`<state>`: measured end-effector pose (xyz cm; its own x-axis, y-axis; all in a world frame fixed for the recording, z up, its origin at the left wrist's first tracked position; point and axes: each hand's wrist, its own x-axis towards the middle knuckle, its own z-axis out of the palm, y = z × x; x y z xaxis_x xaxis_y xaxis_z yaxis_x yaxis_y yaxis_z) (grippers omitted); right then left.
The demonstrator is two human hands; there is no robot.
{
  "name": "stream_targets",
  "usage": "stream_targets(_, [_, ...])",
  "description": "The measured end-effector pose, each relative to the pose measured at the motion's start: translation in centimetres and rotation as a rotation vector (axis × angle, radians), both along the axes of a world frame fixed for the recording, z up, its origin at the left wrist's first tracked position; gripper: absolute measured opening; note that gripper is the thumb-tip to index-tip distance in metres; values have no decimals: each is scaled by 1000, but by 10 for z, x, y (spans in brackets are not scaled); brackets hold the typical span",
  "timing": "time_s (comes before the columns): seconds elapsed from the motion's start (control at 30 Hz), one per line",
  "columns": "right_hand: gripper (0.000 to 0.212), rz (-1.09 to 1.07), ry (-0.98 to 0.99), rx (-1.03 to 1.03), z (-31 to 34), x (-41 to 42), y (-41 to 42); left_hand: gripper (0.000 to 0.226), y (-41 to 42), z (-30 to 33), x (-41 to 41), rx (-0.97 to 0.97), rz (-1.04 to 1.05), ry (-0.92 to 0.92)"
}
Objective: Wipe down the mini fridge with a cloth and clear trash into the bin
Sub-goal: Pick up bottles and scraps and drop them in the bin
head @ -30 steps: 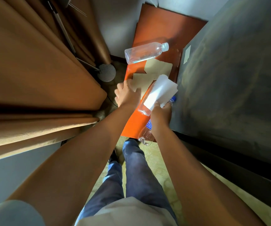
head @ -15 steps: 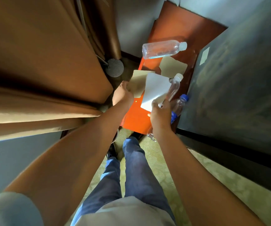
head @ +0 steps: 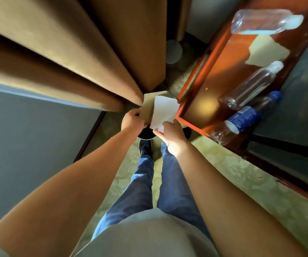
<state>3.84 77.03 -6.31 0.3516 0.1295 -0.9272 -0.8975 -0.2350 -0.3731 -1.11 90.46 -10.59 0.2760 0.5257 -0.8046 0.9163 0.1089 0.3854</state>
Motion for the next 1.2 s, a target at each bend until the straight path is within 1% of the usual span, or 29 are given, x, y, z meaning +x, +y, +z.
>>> stream_targets(0.1, [46,-46,91,-42,-29,-25,0,39,7,-20,-35,3,-2,76])
stream_targets(0.2, [30,-71,147,-127,-58,-45,-4,30,9,-41,-61,4,-3,153])
stream_targets(0.27, [25,-55,191,-146,-77,-54,-7,26,10,-56,-76,1,-16,182])
stream_targets(0.37, [16,-88,276,-173,-109,-65,-13,26,9,-80,-93,-8,-37,195])
stream_targets(0.43, [17,-109,304,-199,-131,-72,-14,22,8,-96,-102,-9,-39,201])
stream_targets(0.53, [17,-72,335,-210,-161,-80,-10,16,6,-118,-109,-14,-60,217])
stream_targets(0.6, [15,-67,348,-196,-176,-80,-4,19,5,-133,-109,-35,-49,211])
stream_targets(0.7, [18,-71,354,-156,-192,-78,7,22,5,-151,-103,-84,2,191])
stream_targets(0.73, [14,-90,367,-151,-196,-77,10,20,5,-157,-101,-103,34,184])
stream_targets(0.77, [9,-109,386,-153,-198,-77,14,23,5,-161,-99,-117,63,185])
stream_targets(0.83, [9,-113,408,-154,-199,-76,19,41,6,-167,-97,-120,65,200])
stream_targets(0.93, [13,-97,399,-159,-194,-77,21,47,6,-162,-92,-110,-9,194])
stream_targets(1.0, [17,-96,387,-162,-182,-77,19,40,3,-149,-87,-133,-54,172])
stream_targets(1.03, [18,-98,376,-163,-174,-77,17,28,0,-140,-84,-143,-75,168])
stream_targets(1.07, [18,-97,365,-161,-163,-76,15,10,-3,-126,-79,-142,-95,165])
stream_targets(1.1, [17,-100,356,-158,-150,-74,13,6,-6,-116,-74,-152,-106,149])
stream_targets(1.13, [15,-111,339,-158,-137,-72,10,14,-9,-102,-68,-159,-114,131])
stream_targets(1.17, [14,-127,330,-157,-122,-68,7,13,-13,-87,-62,-162,-125,116])
stream_targets(1.2, [14,-128,320,-151,-107,-65,5,7,-17,-73,-55,-145,-144,90])
